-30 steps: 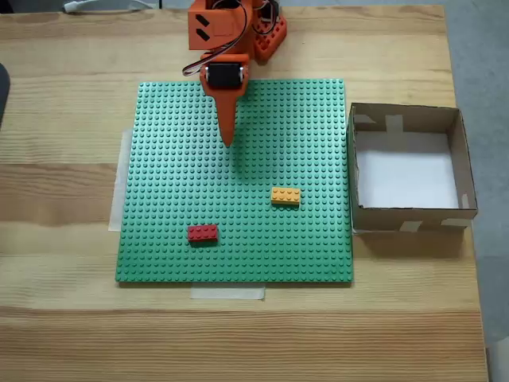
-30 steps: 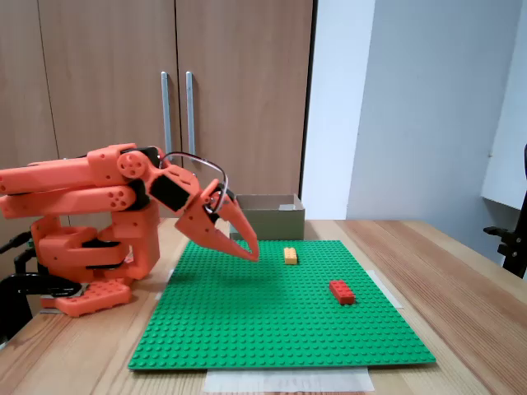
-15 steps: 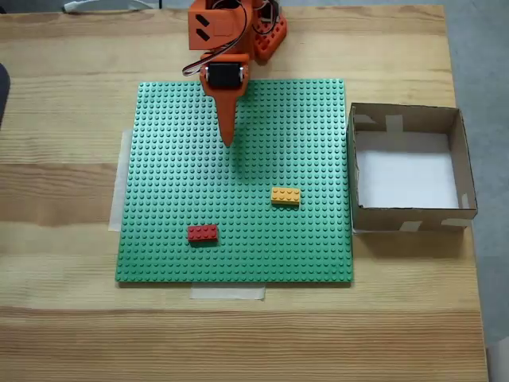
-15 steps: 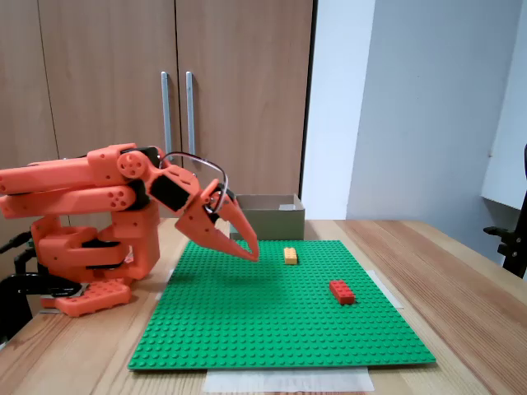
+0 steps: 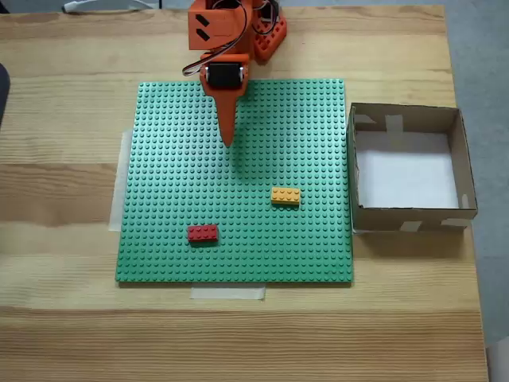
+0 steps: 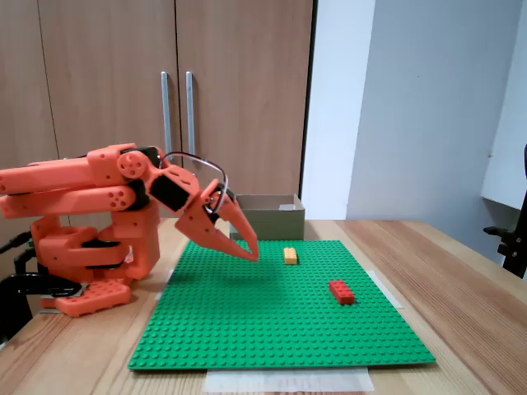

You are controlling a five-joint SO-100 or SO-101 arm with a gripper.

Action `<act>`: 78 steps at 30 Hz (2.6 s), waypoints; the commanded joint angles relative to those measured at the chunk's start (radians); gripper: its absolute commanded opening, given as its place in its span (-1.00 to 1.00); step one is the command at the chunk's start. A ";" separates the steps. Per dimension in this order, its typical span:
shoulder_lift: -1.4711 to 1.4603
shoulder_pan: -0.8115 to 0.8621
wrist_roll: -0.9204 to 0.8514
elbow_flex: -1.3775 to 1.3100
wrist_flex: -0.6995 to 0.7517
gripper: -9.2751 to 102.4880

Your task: Pick the yellow lego block and put it in the box.

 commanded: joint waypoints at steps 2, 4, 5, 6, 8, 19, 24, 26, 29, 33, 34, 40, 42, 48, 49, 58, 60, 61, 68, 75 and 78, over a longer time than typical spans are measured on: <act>0.008 -0.002 0.006 0.006 -0.012 -0.85; 0.008 -0.002 0.008 0.006 -0.012 -0.85; 0.008 -0.002 0.008 0.006 -0.012 -0.85; 0.008 -0.002 0.008 0.006 -0.012 -0.85; 0.008 0.002 0.011 0.006 -0.012 -0.85; -0.011 0.003 -0.012 -0.006 -0.034 -0.85; -0.038 -0.003 -0.012 -0.069 -0.015 -0.85; -0.083 -0.012 -0.028 -0.120 0.002 -0.85; -0.175 -0.028 -0.069 -0.202 0.029 -0.85; -0.307 -0.044 -0.120 -0.333 0.063 -0.85; -0.336 -0.049 -0.132 -0.365 0.080 -0.85; -0.535 -0.066 -0.129 -0.545 0.158 -0.85; -0.595 -0.077 -0.137 -0.600 0.183 -0.85; -0.732 -0.087 -0.115 -0.709 0.215 -0.85; -0.753 -0.087 -0.106 -0.724 0.216 -0.85; -0.948 -0.106 -0.048 -0.881 0.268 -0.51; -0.971 -0.106 -0.034 -0.899 0.252 -0.44; -0.971 -0.117 -0.044 -0.911 0.256 -0.44; -1.020 -0.126 -0.012 -0.974 0.288 -0.26; -1.161 -0.172 0.032 -1.083 0.413 -0.15; -1.212 -0.181 0.069 -1.104 0.413 -0.20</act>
